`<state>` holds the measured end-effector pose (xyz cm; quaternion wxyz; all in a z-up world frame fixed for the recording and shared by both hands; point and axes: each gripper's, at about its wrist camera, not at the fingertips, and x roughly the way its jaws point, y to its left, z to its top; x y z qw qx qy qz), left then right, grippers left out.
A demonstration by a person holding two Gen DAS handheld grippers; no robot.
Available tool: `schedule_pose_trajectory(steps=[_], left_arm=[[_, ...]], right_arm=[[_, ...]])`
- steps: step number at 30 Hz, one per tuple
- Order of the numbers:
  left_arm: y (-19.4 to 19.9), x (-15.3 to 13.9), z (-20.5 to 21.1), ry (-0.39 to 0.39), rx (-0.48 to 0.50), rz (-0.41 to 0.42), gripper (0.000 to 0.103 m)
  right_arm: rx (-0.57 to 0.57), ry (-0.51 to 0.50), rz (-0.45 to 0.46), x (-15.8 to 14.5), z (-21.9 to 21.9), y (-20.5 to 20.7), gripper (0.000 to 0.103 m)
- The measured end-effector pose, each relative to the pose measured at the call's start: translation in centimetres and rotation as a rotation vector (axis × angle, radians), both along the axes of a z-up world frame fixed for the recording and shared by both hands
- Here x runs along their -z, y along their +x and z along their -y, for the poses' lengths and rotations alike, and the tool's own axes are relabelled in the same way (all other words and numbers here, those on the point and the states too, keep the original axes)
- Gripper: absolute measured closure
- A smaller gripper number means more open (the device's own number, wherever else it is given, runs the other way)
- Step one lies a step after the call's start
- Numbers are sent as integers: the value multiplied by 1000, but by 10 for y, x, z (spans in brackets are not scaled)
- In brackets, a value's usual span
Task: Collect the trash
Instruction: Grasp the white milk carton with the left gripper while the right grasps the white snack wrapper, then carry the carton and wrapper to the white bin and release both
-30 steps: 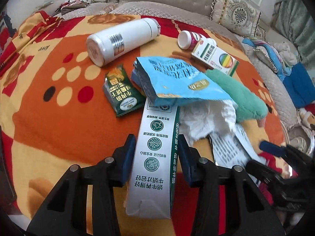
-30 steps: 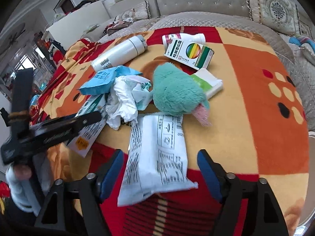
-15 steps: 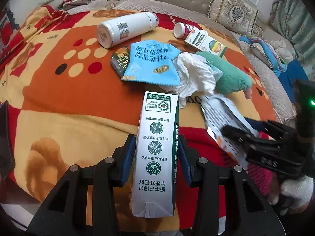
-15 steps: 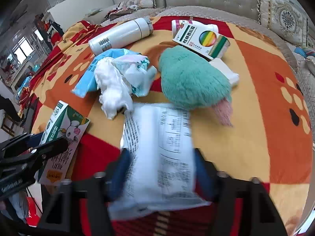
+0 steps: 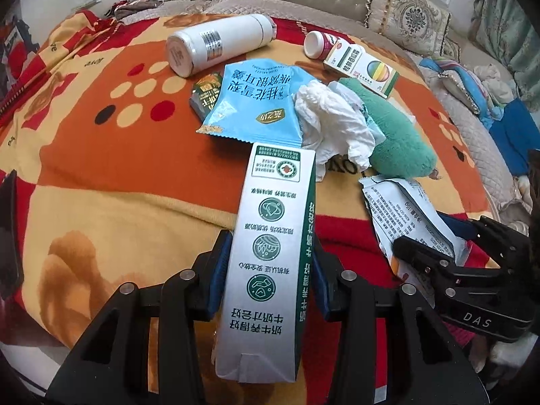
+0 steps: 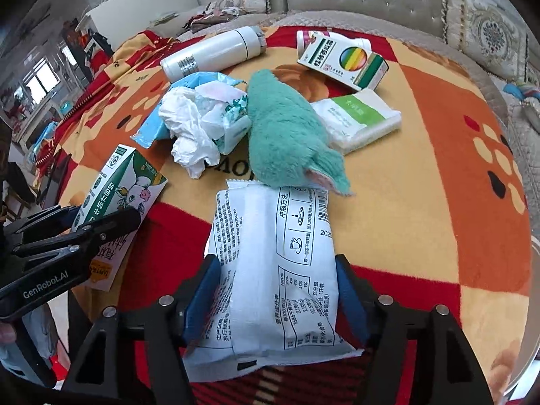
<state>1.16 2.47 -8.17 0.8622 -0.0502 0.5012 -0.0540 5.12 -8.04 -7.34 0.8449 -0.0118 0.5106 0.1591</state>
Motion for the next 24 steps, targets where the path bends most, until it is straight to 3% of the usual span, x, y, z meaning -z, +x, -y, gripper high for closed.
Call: schedule_pose_trajectory(steps=[5, 12, 24], left_arm=[[-6, -6, 3, 2, 6, 24, 63], [-23, -21, 19, 2, 47, 54, 63], [-29, -37, 79, -6, 159, 88, 63]], right_arm=[[5, 23, 16, -3, 7, -7, 49], [-5, 69, 41, -15, 22, -29, 50], [113, 95, 94, -36, 76, -50, 50]])
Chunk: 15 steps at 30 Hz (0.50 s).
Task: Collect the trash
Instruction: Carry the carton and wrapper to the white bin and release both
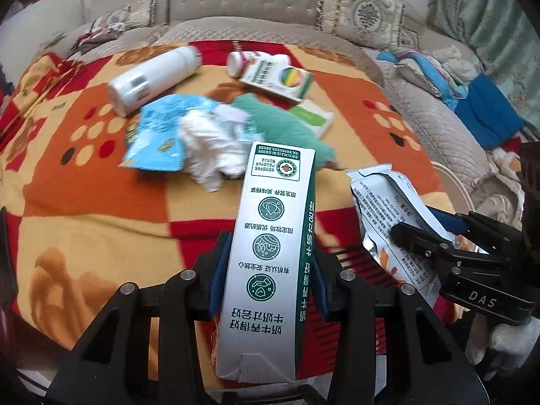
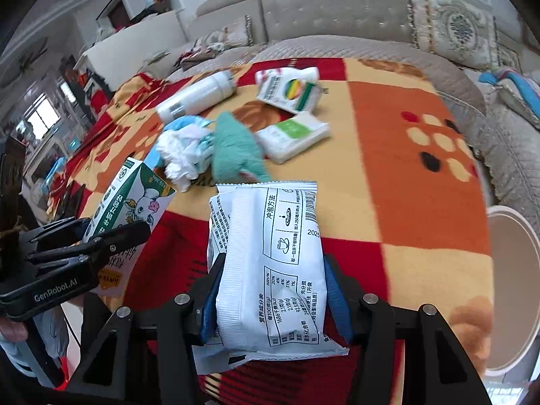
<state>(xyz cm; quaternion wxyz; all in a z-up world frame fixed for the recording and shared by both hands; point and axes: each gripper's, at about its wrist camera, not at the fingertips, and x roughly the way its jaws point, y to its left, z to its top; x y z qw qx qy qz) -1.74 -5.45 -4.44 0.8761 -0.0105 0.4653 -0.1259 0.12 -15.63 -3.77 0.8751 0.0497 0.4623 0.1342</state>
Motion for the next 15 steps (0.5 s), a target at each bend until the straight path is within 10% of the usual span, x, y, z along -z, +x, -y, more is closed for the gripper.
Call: schedule_pose_trajectory(steps=[15], left_arm=[[11, -1, 75, -16, 121, -15, 63]], right_arm=[[155, -10, 16, -3, 68, -14, 50]])
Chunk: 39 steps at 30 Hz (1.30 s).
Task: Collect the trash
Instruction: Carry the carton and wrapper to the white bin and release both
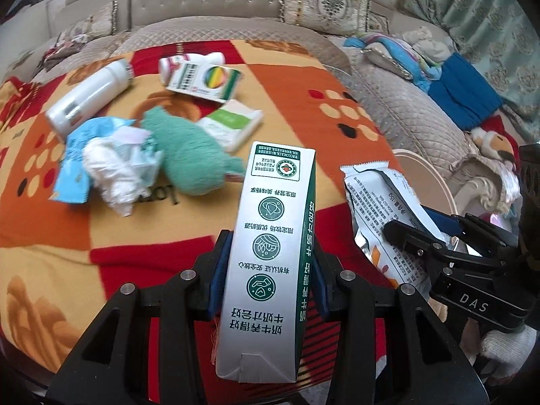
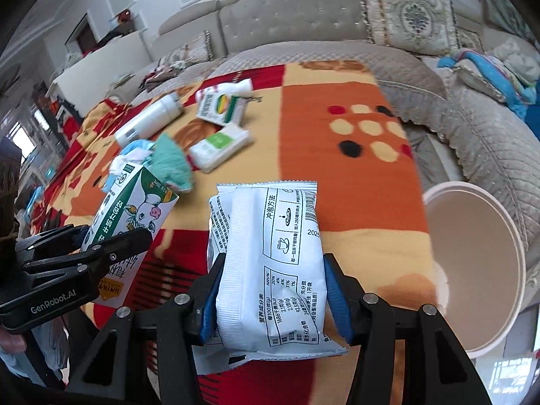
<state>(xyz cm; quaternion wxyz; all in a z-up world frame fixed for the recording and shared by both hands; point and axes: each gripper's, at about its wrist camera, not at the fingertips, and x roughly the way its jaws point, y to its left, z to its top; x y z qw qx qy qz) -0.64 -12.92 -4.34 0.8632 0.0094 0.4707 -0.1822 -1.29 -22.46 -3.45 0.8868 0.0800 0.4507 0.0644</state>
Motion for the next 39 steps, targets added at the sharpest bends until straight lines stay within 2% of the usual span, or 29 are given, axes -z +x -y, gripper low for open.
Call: schedule_pose_trajectory(steps=[14, 23, 30, 39], left_arm=[[9, -4, 73, -33, 111, -3, 63], [16, -4, 133, -53, 195, -11, 63], [24, -2, 181, -75, 257, -19, 63], [33, 10, 238, -87, 326, -51, 63]], right_arm=[[153, -20, -4, 0, 74, -15, 50], [271, -27, -29, 9, 137, -29, 50], [361, -15, -56, 20, 181, -36, 50], [457, 0, -132, 51, 228, -38, 50]])
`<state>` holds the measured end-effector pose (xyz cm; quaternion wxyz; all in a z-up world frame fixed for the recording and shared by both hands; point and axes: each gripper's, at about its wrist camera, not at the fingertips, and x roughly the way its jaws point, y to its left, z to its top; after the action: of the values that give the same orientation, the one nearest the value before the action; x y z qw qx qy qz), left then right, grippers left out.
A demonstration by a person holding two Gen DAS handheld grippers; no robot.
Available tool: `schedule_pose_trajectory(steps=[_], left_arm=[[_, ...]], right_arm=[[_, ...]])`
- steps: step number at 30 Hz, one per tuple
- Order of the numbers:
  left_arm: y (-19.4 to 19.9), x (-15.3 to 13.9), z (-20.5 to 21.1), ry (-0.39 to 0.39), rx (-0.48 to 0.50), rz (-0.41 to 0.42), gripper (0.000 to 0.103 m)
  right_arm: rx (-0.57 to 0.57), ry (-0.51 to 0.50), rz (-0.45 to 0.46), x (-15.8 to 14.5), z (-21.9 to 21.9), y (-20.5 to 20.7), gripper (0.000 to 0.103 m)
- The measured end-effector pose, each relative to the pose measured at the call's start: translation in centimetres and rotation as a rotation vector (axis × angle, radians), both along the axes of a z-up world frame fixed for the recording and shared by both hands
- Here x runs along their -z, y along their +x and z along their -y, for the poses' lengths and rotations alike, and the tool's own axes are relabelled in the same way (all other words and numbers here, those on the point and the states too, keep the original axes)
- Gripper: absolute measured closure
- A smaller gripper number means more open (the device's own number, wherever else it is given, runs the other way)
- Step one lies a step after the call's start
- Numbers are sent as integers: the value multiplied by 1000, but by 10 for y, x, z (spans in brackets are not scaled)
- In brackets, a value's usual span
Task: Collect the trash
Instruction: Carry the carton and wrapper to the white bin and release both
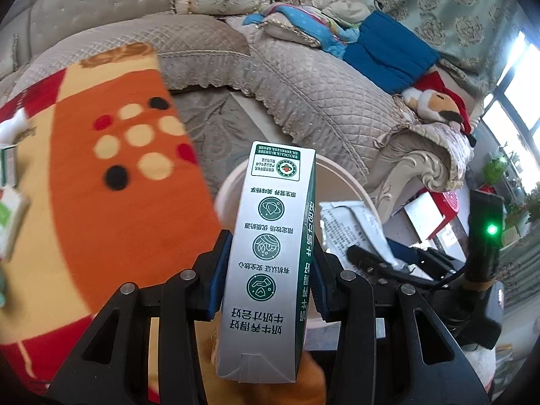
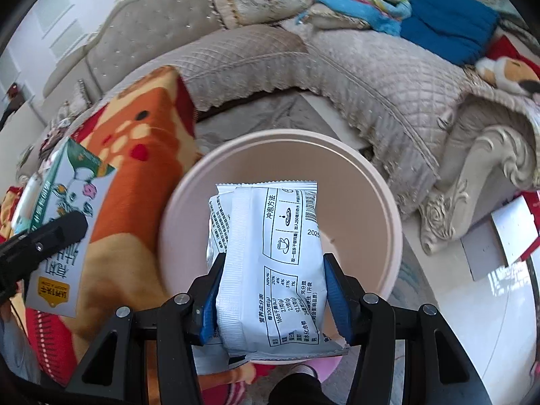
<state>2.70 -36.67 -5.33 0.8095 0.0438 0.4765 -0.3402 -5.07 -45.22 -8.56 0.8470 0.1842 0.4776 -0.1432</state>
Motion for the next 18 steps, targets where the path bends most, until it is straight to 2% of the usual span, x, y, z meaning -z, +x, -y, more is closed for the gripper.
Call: schedule_pose_trajectory(steps=[6, 9, 13, 18], left_arm=[[5, 12, 22, -6, 8, -28, 62], [7, 18, 29, 5, 12, -38, 62], [7, 21, 33, 9, 20, -35, 50], [7, 24, 35, 19, 22, -29, 49]], right_arm=[[27, -5, -61, 17, 14, 4, 50], [45, 0, -77, 24, 20, 4, 47], [60, 32, -88, 30, 25, 2, 47], [70, 37, -81, 29, 26, -1, 46]])
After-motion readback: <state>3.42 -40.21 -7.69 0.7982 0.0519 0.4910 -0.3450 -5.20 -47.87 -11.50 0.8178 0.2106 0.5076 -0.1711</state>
